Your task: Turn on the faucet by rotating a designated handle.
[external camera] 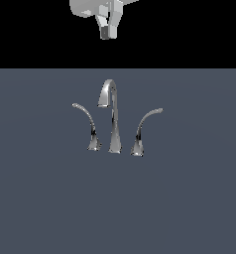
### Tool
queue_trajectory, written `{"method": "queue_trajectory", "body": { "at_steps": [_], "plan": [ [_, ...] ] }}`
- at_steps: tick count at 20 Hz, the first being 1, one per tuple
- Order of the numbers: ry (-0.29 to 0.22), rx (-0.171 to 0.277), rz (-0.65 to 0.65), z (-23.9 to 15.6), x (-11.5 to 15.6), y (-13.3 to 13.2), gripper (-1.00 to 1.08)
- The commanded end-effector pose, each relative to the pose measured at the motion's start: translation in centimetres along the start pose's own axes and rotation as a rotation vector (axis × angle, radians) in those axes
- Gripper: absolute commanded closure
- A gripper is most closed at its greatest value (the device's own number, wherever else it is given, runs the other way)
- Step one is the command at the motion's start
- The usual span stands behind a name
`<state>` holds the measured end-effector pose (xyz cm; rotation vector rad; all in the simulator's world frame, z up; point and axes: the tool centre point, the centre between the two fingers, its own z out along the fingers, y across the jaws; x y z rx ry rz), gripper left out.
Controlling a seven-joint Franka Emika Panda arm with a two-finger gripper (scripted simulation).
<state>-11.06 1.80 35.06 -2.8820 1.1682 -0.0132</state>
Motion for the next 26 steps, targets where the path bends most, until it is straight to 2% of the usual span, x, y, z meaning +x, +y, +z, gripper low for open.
{"method": "queue_trajectory", "body": {
  "at_steps": [1, 14, 26],
  "plan": [
    [0.001, -0.001, 0.068, 1.3, 1.2, -0.5, 1.08],
    [0.008, -0.009, 0.416, 7.6, 7.8, -1.7, 1.08],
    [0.016, -0.021, 0.758, 13.7, 14.4, -0.3, 1.08]
  ]
}}
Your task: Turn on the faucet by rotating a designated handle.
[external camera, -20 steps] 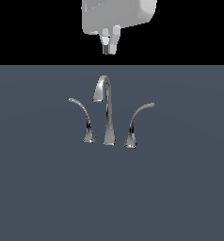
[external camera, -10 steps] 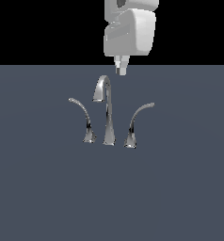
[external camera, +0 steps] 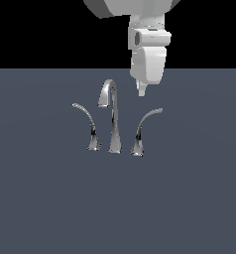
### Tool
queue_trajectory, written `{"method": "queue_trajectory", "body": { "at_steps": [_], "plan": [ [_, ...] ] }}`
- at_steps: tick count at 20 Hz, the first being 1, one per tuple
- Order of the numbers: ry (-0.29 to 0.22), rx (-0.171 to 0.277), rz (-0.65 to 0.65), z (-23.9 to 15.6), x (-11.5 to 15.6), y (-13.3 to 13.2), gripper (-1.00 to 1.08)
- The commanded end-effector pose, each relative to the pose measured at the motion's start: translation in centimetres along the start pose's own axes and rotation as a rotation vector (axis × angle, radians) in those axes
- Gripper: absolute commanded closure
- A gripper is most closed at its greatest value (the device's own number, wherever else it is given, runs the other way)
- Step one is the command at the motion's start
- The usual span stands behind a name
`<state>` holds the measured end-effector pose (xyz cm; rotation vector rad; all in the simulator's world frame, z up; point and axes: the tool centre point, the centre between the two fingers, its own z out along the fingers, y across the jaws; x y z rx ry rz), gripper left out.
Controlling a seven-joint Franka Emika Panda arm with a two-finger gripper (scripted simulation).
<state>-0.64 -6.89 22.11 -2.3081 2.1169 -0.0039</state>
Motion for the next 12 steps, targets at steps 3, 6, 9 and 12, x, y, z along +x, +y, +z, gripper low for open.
{"method": "queue_trajectory", "body": {
  "at_steps": [3, 6, 9, 12],
  "plan": [
    [0.004, -0.003, 0.119, 2.1, 2.2, -0.8, 1.08],
    [0.006, -0.005, 0.183, 3.2, 3.5, -1.1, 1.08],
    [0.006, -0.007, 0.234, 4.1, 4.5, -1.2, 1.08],
    [0.007, -0.008, 0.27, 4.7, 5.2, -1.3, 1.08]
  ]
}}
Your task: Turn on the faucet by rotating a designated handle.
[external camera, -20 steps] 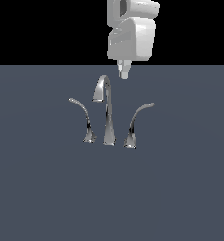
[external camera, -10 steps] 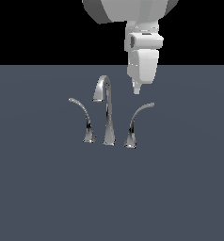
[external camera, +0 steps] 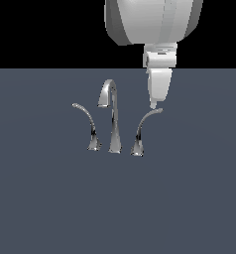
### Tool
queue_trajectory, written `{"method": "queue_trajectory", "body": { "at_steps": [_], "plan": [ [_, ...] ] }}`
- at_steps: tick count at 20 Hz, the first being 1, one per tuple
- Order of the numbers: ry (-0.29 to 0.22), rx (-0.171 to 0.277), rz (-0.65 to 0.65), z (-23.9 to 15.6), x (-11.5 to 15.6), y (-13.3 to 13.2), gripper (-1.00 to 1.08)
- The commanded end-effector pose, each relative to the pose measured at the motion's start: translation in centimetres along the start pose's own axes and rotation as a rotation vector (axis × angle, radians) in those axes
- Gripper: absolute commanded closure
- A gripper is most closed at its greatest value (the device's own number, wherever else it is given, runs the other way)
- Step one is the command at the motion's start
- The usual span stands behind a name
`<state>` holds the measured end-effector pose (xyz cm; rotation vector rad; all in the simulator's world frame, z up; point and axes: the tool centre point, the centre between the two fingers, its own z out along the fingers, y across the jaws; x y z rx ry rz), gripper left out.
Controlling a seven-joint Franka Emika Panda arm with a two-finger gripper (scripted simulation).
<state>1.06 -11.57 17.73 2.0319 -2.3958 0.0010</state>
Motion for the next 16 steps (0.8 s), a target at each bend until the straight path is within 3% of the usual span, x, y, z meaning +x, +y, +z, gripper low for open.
{"method": "queue_trajectory", "body": {
  "at_steps": [1, 9, 16],
  "plan": [
    [0.0, 0.0, 0.028, 0.4, 0.5, -0.2, 1.08],
    [0.001, -0.001, 0.042, 0.7, 0.8, -0.3, 1.08],
    [0.0, -0.001, 0.042, 0.7, 1.6, 1.9, 1.08]
  ]
}}
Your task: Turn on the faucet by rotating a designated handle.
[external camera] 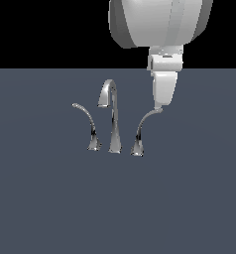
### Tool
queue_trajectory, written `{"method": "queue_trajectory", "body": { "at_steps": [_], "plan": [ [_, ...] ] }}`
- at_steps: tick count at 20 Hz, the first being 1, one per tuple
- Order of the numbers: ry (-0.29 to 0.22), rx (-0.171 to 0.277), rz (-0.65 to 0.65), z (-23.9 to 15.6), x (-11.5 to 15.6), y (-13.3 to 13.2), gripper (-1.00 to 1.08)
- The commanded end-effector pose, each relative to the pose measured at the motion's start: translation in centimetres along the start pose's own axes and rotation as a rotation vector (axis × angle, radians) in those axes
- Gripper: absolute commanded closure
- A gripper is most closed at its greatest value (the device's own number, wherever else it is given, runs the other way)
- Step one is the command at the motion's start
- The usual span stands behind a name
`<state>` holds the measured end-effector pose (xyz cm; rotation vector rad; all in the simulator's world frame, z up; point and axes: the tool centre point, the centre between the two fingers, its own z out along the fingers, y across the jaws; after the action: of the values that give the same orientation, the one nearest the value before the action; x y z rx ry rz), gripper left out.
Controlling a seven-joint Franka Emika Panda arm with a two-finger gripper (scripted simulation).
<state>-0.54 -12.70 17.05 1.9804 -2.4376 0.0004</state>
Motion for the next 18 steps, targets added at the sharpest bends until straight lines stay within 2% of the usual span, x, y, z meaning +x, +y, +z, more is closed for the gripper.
{"method": "queue_trajectory", "body": {
  "at_steps": [1, 8, 9, 18],
  "plan": [
    [0.0, 0.0, 0.0, 0.0, 0.3, 0.8, 1.08],
    [-0.001, 0.0, 0.001, 0.0, 1.1, 2.7, 1.08],
    [-0.004, 0.011, -0.011, 0.0, 0.3, 1.8, 1.08],
    [-0.002, 0.005, -0.004, 0.0, -0.3, 5.0, 1.08]
  ]
}}
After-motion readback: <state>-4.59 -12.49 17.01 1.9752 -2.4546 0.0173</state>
